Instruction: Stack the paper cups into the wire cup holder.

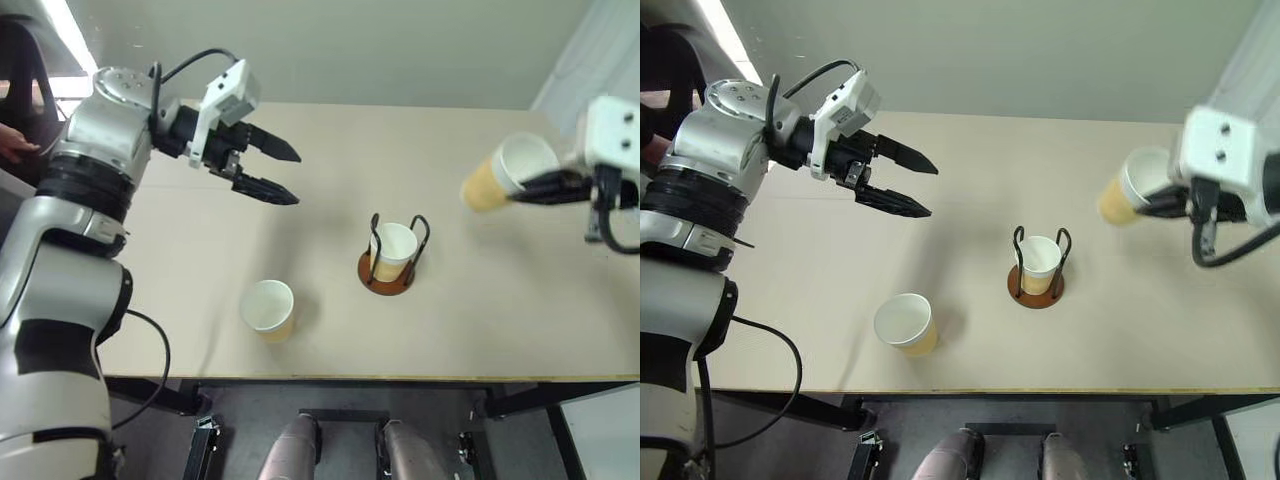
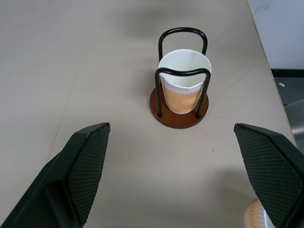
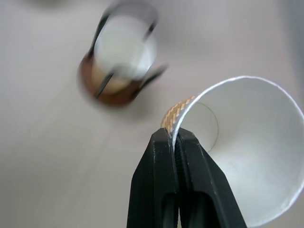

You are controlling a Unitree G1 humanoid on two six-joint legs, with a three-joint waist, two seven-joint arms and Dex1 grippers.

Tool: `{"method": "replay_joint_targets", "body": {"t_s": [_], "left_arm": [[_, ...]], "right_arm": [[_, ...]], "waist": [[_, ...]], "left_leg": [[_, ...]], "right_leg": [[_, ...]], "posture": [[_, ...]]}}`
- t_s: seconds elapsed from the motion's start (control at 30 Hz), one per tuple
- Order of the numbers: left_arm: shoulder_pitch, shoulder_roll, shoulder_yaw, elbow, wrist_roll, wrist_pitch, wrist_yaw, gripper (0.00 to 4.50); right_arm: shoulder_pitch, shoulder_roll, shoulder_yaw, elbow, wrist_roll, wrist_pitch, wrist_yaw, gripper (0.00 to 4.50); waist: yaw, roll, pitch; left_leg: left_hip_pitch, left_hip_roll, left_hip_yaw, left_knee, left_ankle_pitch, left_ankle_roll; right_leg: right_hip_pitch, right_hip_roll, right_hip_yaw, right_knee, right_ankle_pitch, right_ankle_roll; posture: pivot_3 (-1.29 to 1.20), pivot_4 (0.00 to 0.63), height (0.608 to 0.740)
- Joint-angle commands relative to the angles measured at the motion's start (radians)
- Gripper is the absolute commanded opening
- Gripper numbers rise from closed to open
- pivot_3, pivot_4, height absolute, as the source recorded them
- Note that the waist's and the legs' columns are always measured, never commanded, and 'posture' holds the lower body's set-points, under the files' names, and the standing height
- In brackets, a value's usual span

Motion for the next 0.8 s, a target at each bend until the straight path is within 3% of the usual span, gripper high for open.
{"method": "replay_joint_targets", "body": {"t_s": [0.03, 0.3, 0.8], "left_arm": [[-0.024, 0.008, 0.003, -0.008, -0.011, -0.020, -0.030, 4.50], [-0.028, -0.003, -0.009, 0.002, -0.014, -0.029, -0.030, 4.50], [-0.017, 0.003, -0.017, -0.019, -0.029, -0.021, -0.030, 4.50]], "right_arm": [[-0.093, 0.045, 0.042, -0.037, 0.039, 0.079, 0.011, 0.03], [-0.154, 0.154, 0.154, -0.053, 0.030, 0.106, 0.028, 0.03], [-0.153, 0.223, 0.287, 0.060, -0.150, -0.125, 0.103, 0.03]], "waist": [[0.002, 0.000, 0.000], [0.006, 0.000, 0.000], [0.001, 0.000, 0.000]], "left_leg": [[0.000, 0.000, -0.001, -0.001, 0.000, 0.000], [-0.002, -0.001, -0.002, -0.001, 0.001, -0.001], [-0.002, 0.002, -0.003, -0.002, 0.003, -0.002]], "right_leg": [[0.000, 0.000, 0.000, 0.000, 0.000, 0.000], [-0.003, -0.001, -0.003, 0.002, -0.002, -0.003], [-0.003, -0.002, -0.001, 0.002, 0.001, -0.004]], "posture": [[0.00, 0.150, 0.740], [0.00, 0.150, 0.740], [0.00, 0.150, 0.740]]}}
